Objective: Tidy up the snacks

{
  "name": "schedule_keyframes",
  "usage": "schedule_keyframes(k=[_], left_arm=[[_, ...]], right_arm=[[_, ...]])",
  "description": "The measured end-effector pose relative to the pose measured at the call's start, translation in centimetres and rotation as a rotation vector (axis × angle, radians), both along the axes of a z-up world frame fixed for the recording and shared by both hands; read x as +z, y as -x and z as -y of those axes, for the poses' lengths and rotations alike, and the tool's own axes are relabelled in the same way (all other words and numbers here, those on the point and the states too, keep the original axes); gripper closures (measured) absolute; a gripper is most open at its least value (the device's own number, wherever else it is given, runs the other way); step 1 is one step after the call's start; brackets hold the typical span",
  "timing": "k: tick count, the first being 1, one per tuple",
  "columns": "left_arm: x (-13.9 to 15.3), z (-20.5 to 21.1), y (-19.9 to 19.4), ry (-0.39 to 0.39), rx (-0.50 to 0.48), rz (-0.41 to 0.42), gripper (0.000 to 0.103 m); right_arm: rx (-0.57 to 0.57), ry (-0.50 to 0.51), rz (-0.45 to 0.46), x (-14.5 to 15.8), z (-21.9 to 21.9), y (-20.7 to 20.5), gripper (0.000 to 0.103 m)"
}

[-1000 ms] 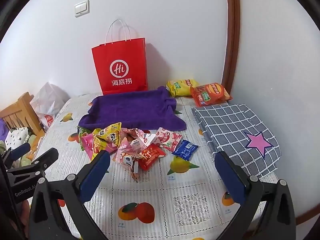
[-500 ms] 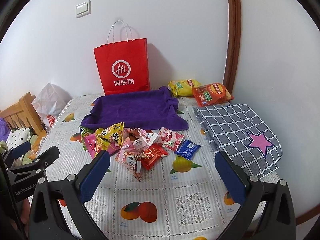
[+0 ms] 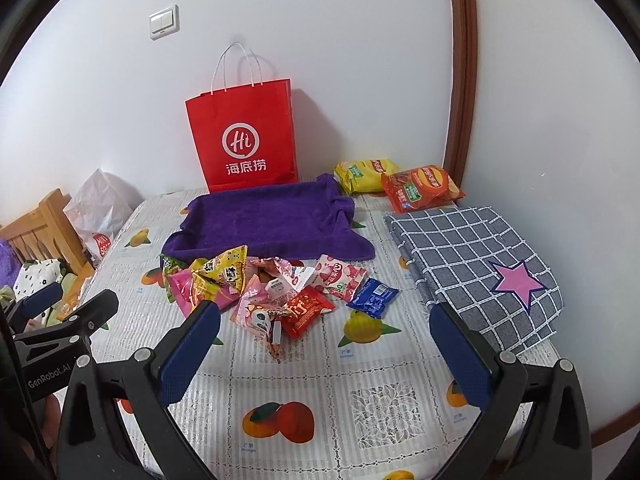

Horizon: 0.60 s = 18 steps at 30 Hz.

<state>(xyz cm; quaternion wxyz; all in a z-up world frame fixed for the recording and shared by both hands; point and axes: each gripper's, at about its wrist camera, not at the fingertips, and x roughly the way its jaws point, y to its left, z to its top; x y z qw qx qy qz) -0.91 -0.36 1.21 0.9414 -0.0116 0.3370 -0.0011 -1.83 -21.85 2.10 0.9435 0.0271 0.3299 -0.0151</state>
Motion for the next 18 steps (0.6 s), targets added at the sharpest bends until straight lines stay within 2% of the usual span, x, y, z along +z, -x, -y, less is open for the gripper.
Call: schedule_keyframes(k=[18], left_arm=[[-0.1,-0.34,0.03,0.006,0.0,-0.003,0.0]], right_arm=[[0.007,0.001,0.007,0.13,-0.05,0.39,0.0]])
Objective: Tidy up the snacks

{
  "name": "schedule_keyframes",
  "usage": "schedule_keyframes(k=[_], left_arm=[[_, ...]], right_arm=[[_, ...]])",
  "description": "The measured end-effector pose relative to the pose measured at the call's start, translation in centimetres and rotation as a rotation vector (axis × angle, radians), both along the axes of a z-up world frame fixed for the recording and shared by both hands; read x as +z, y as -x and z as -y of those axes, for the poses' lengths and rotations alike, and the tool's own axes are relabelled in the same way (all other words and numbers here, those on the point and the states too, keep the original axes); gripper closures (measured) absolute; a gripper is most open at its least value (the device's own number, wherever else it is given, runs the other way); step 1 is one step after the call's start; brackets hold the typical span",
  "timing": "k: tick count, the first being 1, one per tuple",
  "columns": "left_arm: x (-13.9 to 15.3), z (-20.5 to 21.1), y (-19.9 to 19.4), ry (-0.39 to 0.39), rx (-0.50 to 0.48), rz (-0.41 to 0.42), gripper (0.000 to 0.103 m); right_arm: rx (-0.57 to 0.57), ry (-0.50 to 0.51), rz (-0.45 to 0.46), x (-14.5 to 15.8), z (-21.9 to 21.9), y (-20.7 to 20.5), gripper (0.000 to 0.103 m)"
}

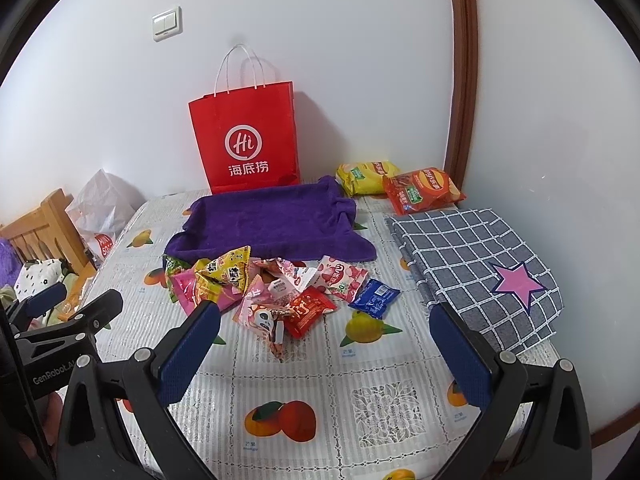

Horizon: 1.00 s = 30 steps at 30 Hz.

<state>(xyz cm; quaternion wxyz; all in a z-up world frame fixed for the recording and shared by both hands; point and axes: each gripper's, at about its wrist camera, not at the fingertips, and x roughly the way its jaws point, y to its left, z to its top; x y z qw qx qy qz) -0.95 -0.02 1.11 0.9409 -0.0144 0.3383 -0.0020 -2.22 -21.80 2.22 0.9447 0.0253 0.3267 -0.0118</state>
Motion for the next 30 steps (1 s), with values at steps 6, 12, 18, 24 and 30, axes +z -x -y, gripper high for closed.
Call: schedule_keyframes(k=[6,12,18,24,30], left_arm=[[-0.01,0.02,-0.02,-0.001,0.001,0.001,0.0],[0.01,0.15,-0.03,0.003,0.0,-0.001,0.0],[-0.04,0.08,0.17,0.002,0.001,-0.001,0.0],[-0.01,0.01,0.18,0.002,0.002,-0.002,0.0],[-0.04,-0.02,0.19,0.003,0.0,-0.002,0.0]], right_arm=[[-0.002,0.001,-0.001,0.0,0.03,0.11,0.0],[-0.003,-0.005,-0.002,-0.02,0.12,0.33,0.0],[-0.005,-0.01,0.001,0.01,0.03,0.51,0.0],[-0.004,-0.009,0.001,0.05,0.11,0.51,0.0],[-0.006,-0.009,0.004,0.21,0.13,0.53,0.0]])
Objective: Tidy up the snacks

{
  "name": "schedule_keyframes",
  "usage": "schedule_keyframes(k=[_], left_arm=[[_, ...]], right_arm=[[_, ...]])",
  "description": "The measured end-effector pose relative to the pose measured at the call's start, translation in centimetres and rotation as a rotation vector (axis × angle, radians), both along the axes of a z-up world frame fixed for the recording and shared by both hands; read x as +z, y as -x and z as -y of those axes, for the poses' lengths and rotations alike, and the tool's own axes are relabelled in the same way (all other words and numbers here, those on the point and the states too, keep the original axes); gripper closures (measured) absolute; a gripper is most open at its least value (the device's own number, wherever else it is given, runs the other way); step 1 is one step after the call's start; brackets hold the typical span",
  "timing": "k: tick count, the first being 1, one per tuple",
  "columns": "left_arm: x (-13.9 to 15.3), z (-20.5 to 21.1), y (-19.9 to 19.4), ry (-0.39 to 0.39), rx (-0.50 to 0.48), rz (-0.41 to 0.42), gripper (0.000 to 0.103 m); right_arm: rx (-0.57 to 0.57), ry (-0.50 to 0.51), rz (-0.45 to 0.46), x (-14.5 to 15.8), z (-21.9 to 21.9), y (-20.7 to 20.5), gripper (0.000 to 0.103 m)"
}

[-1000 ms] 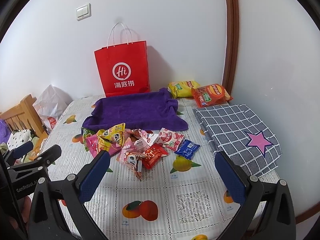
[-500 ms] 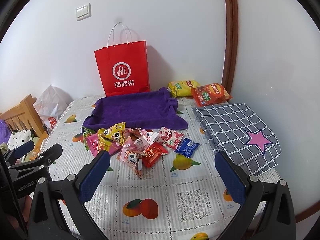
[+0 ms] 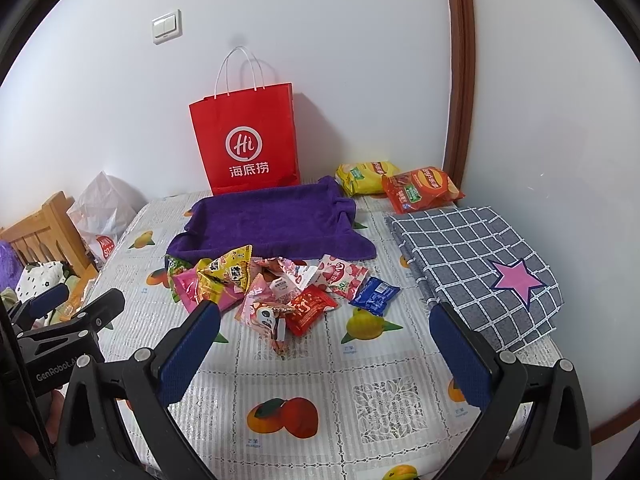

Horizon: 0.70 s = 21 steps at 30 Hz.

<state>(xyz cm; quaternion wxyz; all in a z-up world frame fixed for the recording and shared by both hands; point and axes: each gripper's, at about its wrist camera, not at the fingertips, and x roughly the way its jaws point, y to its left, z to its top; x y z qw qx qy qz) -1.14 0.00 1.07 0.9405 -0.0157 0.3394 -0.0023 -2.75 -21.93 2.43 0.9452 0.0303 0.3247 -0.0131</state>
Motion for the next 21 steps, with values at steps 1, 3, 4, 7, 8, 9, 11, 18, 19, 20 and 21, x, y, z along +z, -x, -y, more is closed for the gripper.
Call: schedule_keyframes(k=[1,3,4,7,8,9,11,18,19,20,21], left_arm=[[0.04,-0.1,0.02,0.001,-0.001,0.0,0.0],[0.16,-0.21,0.05,0.001,-0.001,0.001,0.0],[0.09,-0.2,0.02,0.001,-0.001,0.0,0.0],[0.15,-0.22,0.02,0.002,-0.001,0.001,0.0],[0.19,-0.25,0.03,0.005,-0.002,0.002,0.0],[0.23,-0.28,0.01,0.008,-0.002,0.002,0.0],[0.26,-0.29,-0.04,0.008,-0.002,0.001,0.0],[0.23,-0.32,-0.02,0.007,-0.002,0.001,0.0],[0.23,-0.31,-0.02,0.008,-0.001,0.0,0.0],[0.25,-0.33,-0.03,0.009,-0.002,0.0,0.0],[0.27,-0.34,-0.02,0.01,-0.003,0.0,0.0]], right_arm=[[-0.001,0.0,0.002,0.02,0.02,0.04,0.0],[0.001,0.001,0.003,0.08,0.02,0.06,0.0],[0.002,0.003,0.003,0.06,-0.03,0.09,0.0],[-0.001,0.005,0.005,0.14,-0.06,0.15,0.0],[-0.001,0.002,0.006,0.18,-0.01,0.16,0.0],[-0.001,0.0,0.007,0.19,0.04,0.2,0.0],[-0.001,0.0,0.007,0.24,0.11,0.23,0.0],[-0.004,-0.004,0.011,0.39,0.19,0.35,0.0],[-0.004,-0.002,0.011,0.47,0.18,0.3,0.0],[-0.004,0.0,0.012,0.52,0.06,0.28,0.0],[-0.004,0.002,0.012,0.58,0.03,0.25,0.0]])
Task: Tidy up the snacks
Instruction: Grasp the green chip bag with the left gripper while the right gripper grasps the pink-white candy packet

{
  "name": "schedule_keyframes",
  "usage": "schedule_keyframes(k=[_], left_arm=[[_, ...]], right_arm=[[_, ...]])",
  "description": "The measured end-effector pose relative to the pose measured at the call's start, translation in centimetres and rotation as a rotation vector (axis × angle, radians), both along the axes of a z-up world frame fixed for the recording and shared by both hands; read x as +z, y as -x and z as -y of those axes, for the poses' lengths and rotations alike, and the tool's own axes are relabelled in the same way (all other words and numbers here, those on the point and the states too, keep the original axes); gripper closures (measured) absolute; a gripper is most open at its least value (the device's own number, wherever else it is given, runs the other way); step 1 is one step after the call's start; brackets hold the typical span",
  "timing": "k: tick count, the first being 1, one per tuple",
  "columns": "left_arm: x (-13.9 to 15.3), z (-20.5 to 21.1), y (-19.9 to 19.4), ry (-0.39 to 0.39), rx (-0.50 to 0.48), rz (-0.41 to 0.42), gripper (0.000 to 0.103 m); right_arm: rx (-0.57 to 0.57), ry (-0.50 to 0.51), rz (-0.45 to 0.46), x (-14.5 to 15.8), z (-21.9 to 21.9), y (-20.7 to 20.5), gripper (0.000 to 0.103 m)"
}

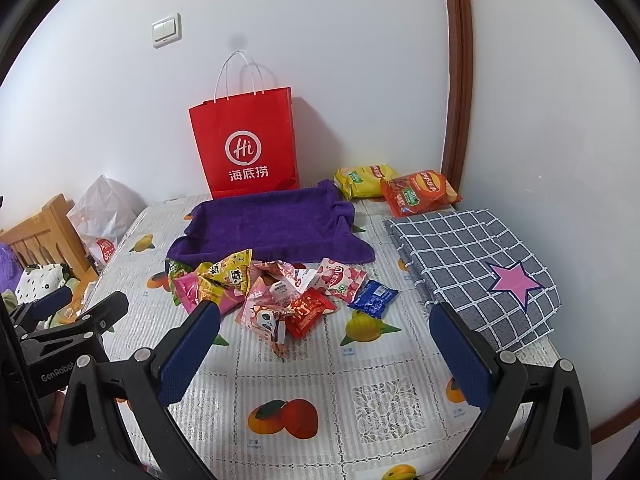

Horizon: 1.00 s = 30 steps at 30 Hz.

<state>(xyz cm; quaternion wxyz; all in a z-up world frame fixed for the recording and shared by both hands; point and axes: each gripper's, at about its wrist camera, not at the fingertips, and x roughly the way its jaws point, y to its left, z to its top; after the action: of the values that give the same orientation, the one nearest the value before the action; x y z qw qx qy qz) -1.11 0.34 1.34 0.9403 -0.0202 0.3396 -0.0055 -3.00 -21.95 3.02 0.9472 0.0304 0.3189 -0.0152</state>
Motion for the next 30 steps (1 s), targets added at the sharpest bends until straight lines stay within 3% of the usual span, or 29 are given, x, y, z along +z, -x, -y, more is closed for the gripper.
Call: schedule_keyframes(k=[17,30], left_arm=[[-0.5,-1.1,-2.4,0.005,0.019,-0.025,0.0],[-5.4,-3.8,-6.3,-0.002,0.081,-0.141,0.0]], right_arm=[[0.014,0.023,0.004,-0.2,-0.6,-2.2,0.0],[0.015,0.083,-0.063,-4.8,-0.5,-6.2,0.002]])
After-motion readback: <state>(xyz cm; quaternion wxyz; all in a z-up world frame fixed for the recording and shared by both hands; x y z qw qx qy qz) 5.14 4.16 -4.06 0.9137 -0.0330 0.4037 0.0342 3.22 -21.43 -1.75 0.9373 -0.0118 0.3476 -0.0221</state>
